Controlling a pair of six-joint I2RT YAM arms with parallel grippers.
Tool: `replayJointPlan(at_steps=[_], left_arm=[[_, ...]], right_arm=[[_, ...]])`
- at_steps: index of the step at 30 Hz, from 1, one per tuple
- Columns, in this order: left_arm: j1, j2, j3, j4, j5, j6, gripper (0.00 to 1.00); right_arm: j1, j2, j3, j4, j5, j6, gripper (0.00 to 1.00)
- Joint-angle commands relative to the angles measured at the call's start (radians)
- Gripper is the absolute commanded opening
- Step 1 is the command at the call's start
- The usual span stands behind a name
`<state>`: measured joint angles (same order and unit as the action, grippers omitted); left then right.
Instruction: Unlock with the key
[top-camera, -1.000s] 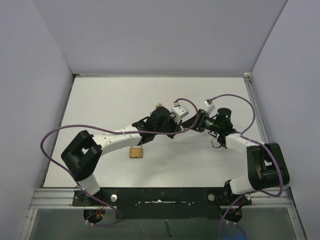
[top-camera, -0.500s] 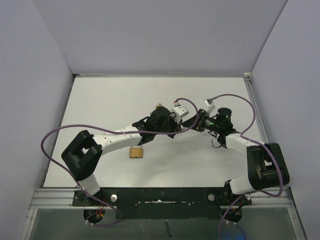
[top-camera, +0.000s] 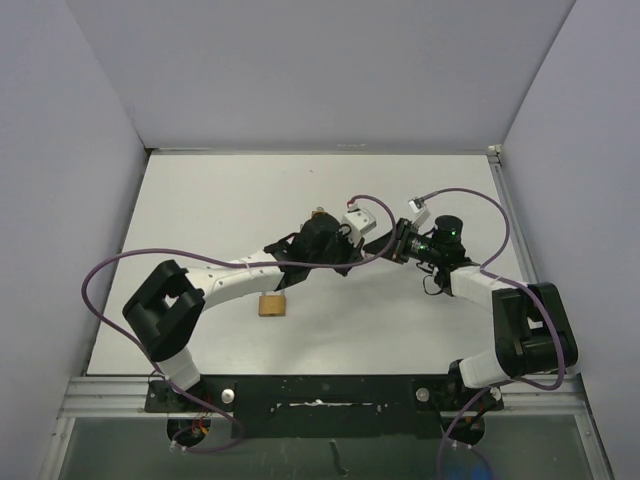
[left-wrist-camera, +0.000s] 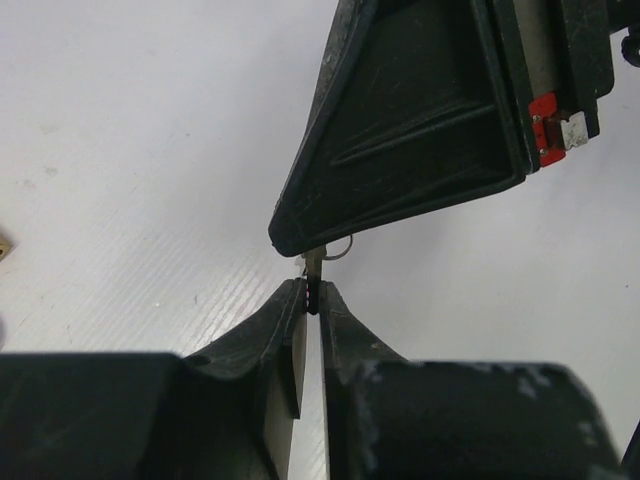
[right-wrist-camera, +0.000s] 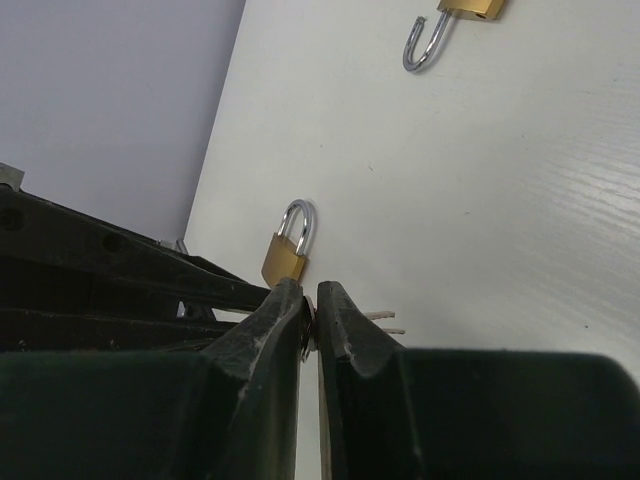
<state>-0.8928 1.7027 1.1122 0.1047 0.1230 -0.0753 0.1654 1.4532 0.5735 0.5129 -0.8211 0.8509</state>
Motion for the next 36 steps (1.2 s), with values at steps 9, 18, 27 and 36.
replayJointPlan(at_steps=[9,18,27,36], left_arm=[[0.032,-0.076,-0.056,0.060,-0.091,-0.062,0.67],[0.051,-0.311,-0.258,0.046,-0.322,-0.137,0.89],[0.051,-0.407,-0.262,-0.249,-0.424,-0.269,0.98],[0.049,-0.549,-0.409,-0.463,-0.507,-0.563,0.98]], right_arm=[[-0.018,-0.008,-0.006,0.057,0.022,0.009,0.00],[-0.027,-0.070,-0.064,0.077,0.148,0.042,0.00],[-0.026,-0.168,-0.130,0.084,0.308,0.055,0.00],[-0.029,-0.194,-0.118,0.046,0.303,0.015,0.00]])
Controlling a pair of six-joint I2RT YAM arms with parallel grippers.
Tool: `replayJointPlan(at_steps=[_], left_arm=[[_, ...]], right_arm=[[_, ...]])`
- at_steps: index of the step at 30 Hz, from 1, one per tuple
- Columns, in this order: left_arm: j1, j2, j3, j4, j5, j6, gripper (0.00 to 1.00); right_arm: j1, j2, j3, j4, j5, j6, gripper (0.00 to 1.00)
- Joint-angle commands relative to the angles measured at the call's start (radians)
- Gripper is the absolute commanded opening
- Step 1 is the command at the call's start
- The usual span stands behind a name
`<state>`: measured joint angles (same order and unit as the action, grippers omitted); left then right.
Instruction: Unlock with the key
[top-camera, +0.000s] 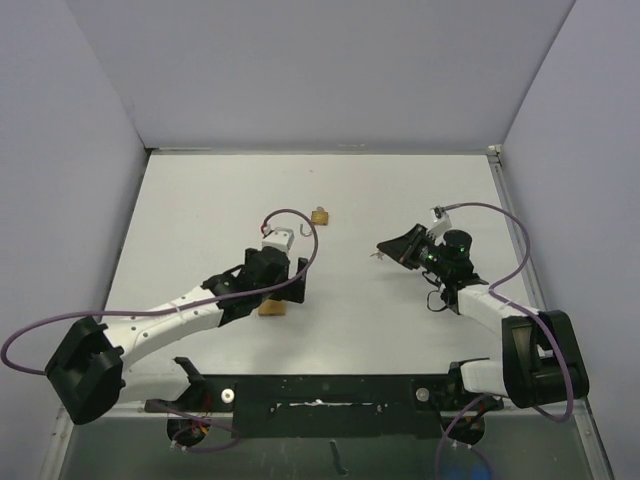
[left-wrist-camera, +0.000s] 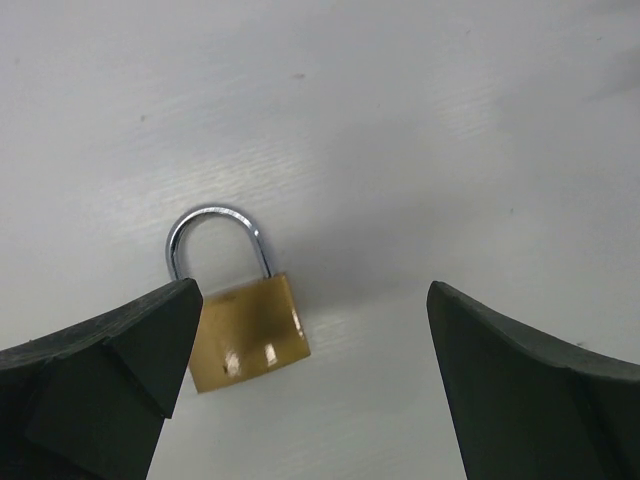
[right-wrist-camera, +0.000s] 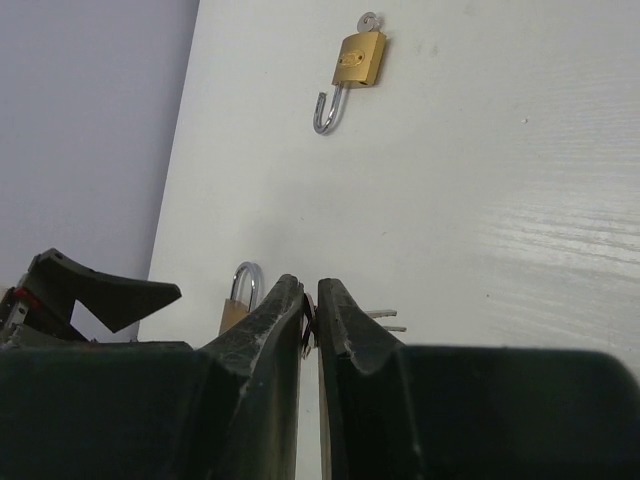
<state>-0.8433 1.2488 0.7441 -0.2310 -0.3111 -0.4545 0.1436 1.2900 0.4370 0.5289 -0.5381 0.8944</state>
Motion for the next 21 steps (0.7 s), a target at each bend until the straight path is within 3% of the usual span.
replayJointPlan(at_steps=[1,9,21], left_arm=[[-0.002,-0.107,-0.054,-0.151,-0.087,-0.219,0.98],[-0.027,-0.147,-0.143,-0.246,-0.109,-0.437,0.98],[-0.040,-0.127,-0.217,-0.178,-0.081,-0.488,0.98]], right_arm=[[-0.008,-0.029,0.018,0.030,0.020,-0.029,0.00],[-0.009,-0.038,0.017,0.026,0.008,-0.032,0.00],[-0.010,-0.047,0.027,0.004,0.004,-0.046,0.00]])
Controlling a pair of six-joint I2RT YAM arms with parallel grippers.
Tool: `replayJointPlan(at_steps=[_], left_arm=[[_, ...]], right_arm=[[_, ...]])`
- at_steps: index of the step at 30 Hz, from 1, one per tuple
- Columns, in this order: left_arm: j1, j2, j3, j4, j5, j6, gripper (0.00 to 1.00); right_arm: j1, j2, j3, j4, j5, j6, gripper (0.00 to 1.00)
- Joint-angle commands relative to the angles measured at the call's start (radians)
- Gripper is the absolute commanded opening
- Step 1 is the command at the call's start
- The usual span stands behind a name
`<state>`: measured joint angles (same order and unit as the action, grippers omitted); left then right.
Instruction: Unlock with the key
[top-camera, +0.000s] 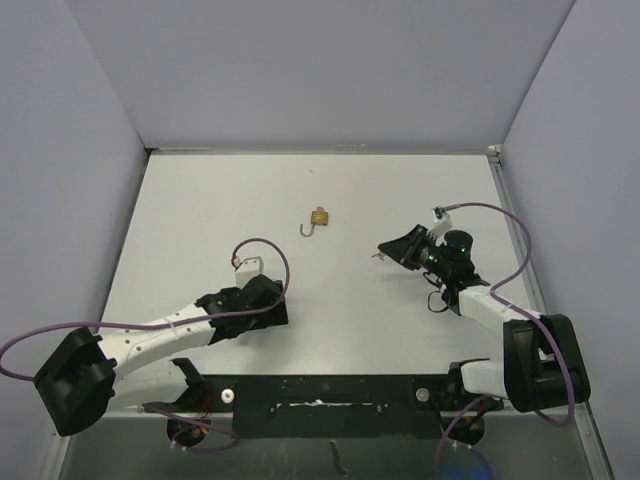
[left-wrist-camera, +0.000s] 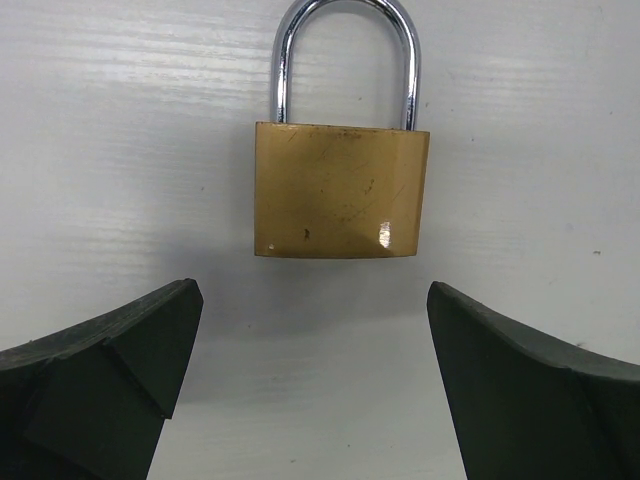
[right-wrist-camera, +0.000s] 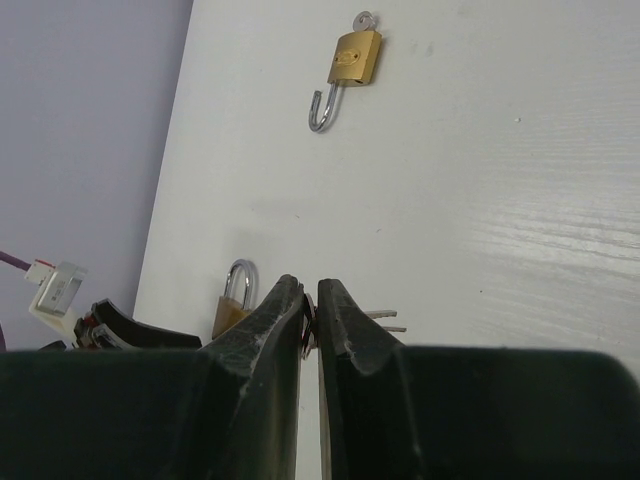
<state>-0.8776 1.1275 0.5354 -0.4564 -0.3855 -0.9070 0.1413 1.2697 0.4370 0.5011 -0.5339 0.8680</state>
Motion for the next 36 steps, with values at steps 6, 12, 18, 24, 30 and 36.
replayJointPlan(at_steps=[6,12,18,24,30,36], left_arm=[[-0.005,0.033,-0.014,0.108,-0.009,-0.012,0.98],[-0.006,0.077,-0.003,0.148,-0.012,0.015,0.98],[-0.005,0.128,0.011,0.194,-0.003,0.036,0.98],[-0.006,0.187,0.047,0.246,0.028,0.062,0.98],[-0.016,0.237,0.085,0.286,0.054,0.069,0.98],[-0.042,0.275,0.120,0.302,0.068,0.065,0.98]], right_arm=[[-0.009,-0.026,0.028,0.032,-0.007,-0.024,0.00],[-0.015,-0.026,0.028,0.030,-0.012,-0.029,0.00],[-0.020,-0.027,0.026,0.030,-0.016,-0.030,0.00],[-0.029,-0.032,0.019,0.029,-0.023,-0.030,0.00],[-0.035,-0.039,0.015,0.026,-0.026,-0.029,0.00],[-0.039,-0.039,0.012,0.028,-0.028,-0.027,0.00]])
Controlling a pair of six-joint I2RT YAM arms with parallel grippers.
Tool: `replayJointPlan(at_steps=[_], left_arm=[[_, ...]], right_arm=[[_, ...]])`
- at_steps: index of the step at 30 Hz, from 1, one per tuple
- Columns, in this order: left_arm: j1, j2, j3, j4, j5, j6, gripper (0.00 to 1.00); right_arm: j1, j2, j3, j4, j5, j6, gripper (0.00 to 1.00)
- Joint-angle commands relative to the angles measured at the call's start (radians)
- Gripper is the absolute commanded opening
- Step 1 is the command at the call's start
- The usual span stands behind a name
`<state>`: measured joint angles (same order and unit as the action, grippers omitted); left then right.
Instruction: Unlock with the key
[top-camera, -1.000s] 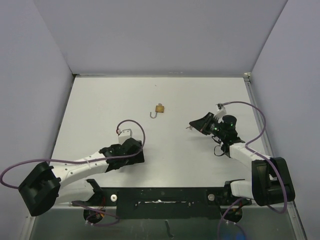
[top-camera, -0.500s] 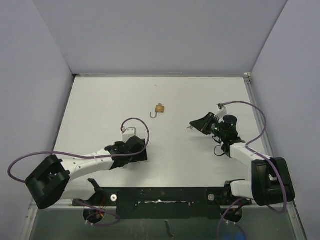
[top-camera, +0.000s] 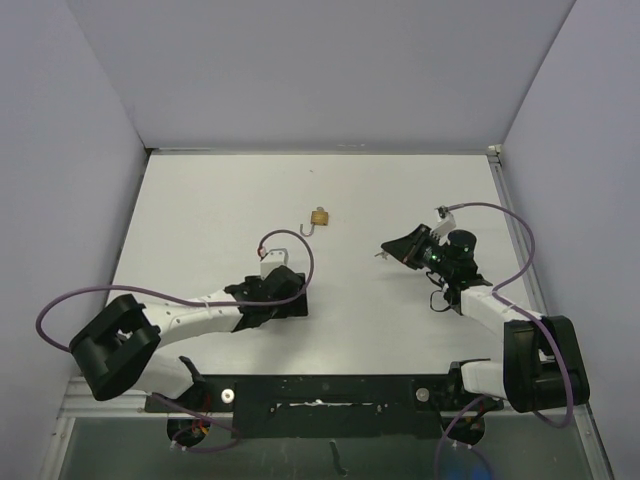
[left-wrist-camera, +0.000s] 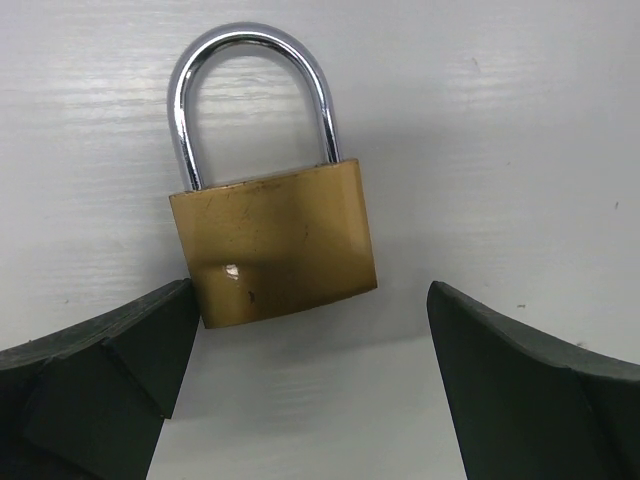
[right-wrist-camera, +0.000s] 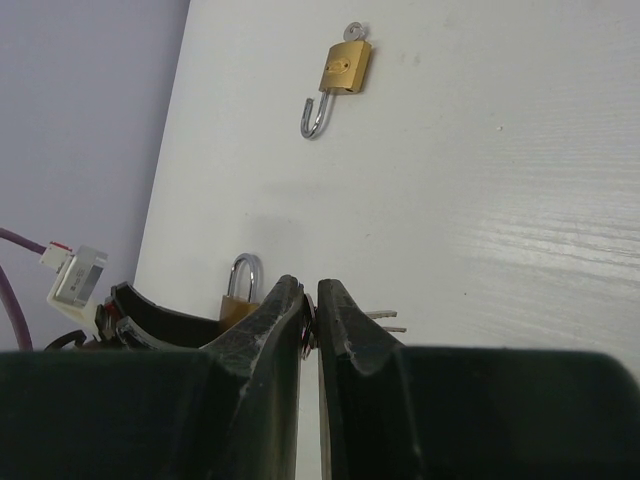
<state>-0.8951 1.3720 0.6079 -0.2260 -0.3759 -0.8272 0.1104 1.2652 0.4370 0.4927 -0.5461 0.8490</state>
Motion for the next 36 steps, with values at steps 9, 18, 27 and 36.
replayJointPlan(at_steps=[9,18,27,36], left_arm=[[-0.068,0.063,0.076,0.091,0.056,-0.035,0.98],[-0.079,0.109,0.111,0.123,0.063,-0.020,0.98],[-0.082,0.141,0.138,0.147,0.066,-0.011,0.98],[-0.082,0.174,0.165,0.166,0.073,0.003,0.98]], right_arm=[[-0.009,-0.026,0.008,0.048,-0.018,-0.005,0.00],[-0.009,-0.029,0.004,0.049,-0.020,-0.005,0.00],[-0.011,-0.027,0.004,0.050,-0.023,-0.007,0.00],[-0.016,-0.029,0.000,0.050,-0.026,-0.007,0.00]])
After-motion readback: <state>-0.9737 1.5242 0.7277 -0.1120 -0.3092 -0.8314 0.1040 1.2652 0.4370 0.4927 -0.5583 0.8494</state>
